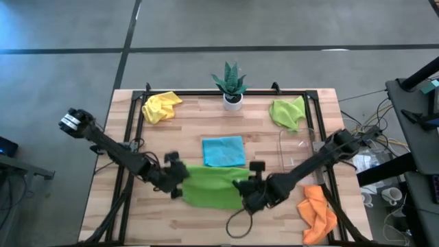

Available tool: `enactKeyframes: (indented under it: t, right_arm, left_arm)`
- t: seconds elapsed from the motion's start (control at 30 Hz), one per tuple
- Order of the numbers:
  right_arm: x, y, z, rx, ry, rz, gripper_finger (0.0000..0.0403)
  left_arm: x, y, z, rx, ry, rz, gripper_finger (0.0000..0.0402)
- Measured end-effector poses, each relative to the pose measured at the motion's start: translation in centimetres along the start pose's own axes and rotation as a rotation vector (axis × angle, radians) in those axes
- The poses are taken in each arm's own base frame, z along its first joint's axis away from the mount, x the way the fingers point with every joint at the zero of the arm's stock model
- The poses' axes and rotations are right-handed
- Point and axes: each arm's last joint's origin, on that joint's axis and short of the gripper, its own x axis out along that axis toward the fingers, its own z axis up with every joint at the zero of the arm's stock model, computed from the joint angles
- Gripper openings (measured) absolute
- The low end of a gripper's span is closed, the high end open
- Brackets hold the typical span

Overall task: Fold microfiber towels
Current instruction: Fold the green towel on the table

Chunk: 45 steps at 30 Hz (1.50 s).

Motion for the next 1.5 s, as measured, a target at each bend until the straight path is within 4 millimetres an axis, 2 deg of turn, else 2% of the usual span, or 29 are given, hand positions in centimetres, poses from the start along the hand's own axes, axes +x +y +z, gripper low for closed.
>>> enactKeyframes:
  t: [0.13, 0.33, 0.47, 0.63, 0.8, 1.0, 1.17, 1.33, 1.5]
  right_arm:
    - [0.9, -3.4, 1.1, -0.046, -0.002, -0.079, 0.0009]
    - [3.4, -8.8, 2.2, -0.087, 0.064, -0.167, 0.0009]
    - [4.4, -11.2, 2.4, -0.052, 0.099, -0.193, 0.0009]
    - [4.5, -12.0, 2.5, -0.061, 0.095, -0.199, 0.0009]
    - [4.3, -12.4, 2.7, -0.033, 0.068, -0.280, 0.0009]
    - [3.5, -14.1, 2.7, -0.017, 0.046, -0.425, 0.0009]
    - [3.7, -15.6, 2.6, -0.024, 0.064, -0.448, 0.0009]
    - [3.9, -16.4, 2.0, -0.045, 0.072, -0.454, 0.0009]
    - [2.8, -17.7, 0.8, -0.004, 0.006, -0.460, 0.0009]
  left_arm:
    - [-1.8, 3.2, 1.6, -0.037, -0.130, 0.191, 0.0000]
    - [-4.2, 7.3, 3.4, -0.037, -0.247, 0.319, 0.0000]
    - [-5.1, 9.0, 3.9, -0.013, -0.269, 0.371, 0.0000]
    - [-5.4, 10.1, 3.7, 0.025, -0.267, 0.416, 0.0000]
    - [-5.6, 11.1, 3.7, 0.021, -0.260, 0.506, 0.0000]
    - [-5.2, 11.9, 3.8, 0.017, -0.239, 0.602, 0.0000]
    - [-4.5, 12.6, 3.8, 0.018, -0.200, 0.649, 0.0000]
    - [-4.4, 13.4, 3.9, 0.010, -0.183, 0.689, 0.0000]
    - [-5.6, 14.3, 5.1, 0.043, -0.271, 0.705, 0.0000]
